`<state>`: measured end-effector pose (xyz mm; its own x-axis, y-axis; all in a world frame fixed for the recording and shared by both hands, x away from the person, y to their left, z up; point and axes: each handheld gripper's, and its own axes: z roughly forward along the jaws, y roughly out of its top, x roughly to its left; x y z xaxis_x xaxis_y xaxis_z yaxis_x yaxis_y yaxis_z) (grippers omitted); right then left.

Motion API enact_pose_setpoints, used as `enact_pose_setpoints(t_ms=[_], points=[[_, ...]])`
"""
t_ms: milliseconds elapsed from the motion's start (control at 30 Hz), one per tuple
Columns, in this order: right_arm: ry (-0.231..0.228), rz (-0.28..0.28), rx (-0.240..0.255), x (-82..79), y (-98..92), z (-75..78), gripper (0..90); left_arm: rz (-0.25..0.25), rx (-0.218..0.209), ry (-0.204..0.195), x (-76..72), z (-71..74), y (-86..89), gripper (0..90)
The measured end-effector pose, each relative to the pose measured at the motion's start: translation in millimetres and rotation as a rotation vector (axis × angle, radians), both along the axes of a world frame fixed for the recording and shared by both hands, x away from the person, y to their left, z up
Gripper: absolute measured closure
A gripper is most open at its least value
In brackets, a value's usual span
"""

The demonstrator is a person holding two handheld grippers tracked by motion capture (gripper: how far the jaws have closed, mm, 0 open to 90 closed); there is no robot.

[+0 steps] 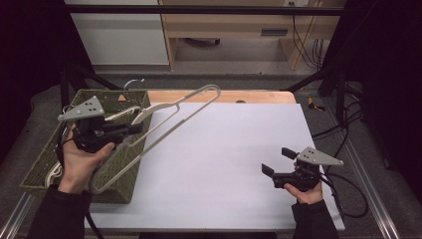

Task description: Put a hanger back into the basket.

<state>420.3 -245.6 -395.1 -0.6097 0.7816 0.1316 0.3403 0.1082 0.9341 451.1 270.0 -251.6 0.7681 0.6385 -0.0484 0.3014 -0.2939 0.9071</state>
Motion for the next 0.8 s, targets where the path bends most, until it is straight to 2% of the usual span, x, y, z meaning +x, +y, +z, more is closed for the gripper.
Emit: enact_pose_setpoints(t_ms=[67, 100, 133, 233, 667, 800], points=[[-0.001, -0.002, -0.002, 0.3, 0.4, -0.4, 5.2, 0.006, 0.005, 0.0, 1.9, 1.6, 4.9, 85.9], [0.0, 0.001, -0.005, 0.3, 0.4, -0.4, 5.1, 0.018, 0.015, 0.0, 5.9, 4.2, 14.4, 85.9], [0.0, 0.001, -0.005, 0.3, 0.4, -0.4, 5.1, 0.018, 0.015, 0.0, 5.9, 4.2, 14.4, 85.9], [-0.002, -0.001, -0.008, 0.7, 0.3, -0.6, 5.0, 0.02, 0.024, -0.003, 15.8, 5.2, 31.6, 85.9], [-0.009, -0.004, -0.002, 0.0, -0.8, 0.7, 4.3, 0.066, 0.054, 0.0, 37.9, -4.7, 65.7, 85.9], [-0.011, -0.004, -0.001, -0.3, -0.9, 1.3, 4.3, 0.105, 0.072, 0.008, 44.4, -10.1, 82.4, 85.8]])
